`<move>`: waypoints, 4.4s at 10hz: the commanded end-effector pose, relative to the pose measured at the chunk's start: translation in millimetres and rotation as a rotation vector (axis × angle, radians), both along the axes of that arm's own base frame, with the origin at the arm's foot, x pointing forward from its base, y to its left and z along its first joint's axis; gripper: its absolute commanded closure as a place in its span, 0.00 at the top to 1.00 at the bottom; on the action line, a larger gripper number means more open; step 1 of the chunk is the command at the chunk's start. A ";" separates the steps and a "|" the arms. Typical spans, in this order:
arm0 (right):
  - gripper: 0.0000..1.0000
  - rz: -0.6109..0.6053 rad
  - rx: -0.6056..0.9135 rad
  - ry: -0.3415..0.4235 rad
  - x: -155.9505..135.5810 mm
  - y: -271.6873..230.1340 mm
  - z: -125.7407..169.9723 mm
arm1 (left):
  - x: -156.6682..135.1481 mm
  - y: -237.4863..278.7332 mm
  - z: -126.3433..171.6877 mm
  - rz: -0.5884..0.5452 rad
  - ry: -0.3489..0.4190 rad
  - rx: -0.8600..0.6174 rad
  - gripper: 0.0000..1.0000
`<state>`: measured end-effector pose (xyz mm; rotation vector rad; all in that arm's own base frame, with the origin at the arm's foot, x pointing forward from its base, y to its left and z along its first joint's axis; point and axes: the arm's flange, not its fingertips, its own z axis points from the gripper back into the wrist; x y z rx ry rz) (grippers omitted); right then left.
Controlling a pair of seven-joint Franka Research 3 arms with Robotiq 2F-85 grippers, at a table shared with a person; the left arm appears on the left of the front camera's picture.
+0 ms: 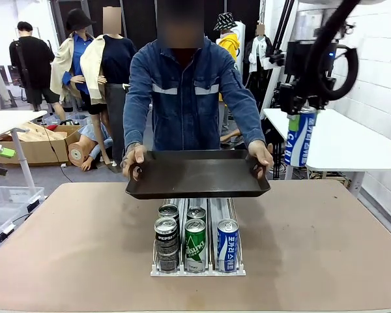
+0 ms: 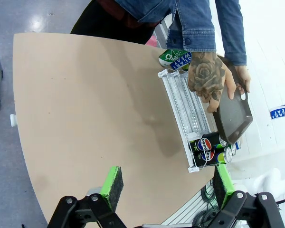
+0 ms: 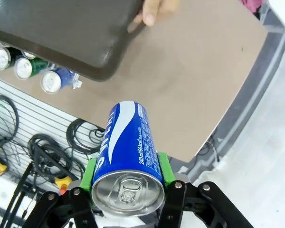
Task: Retrieve and hand over the desired beverage to the person.
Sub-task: Place the picked can on the Handle tray extended by the person.
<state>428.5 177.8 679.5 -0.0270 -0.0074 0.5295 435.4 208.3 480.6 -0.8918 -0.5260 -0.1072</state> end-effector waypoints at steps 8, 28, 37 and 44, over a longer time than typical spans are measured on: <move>0.02 0.189 0.040 -0.045 83.3 116.4 -19.2 | -1.8 0.9 0.7 -0.001 -0.005 -0.003 1.00; 0.05 0.245 0.085 0.060 154.6 151.1 -111.6 | -1.8 0.9 0.7 -0.001 -0.005 -0.003 1.00; 1.00 0.246 0.057 0.045 148.9 145.8 -94.3 | -1.8 0.9 0.7 -0.001 -0.005 -0.003 1.00; 1.00 0.229 0.041 0.017 130.9 137.8 -67.9 | -1.8 0.9 0.7 -0.001 -0.005 -0.003 1.00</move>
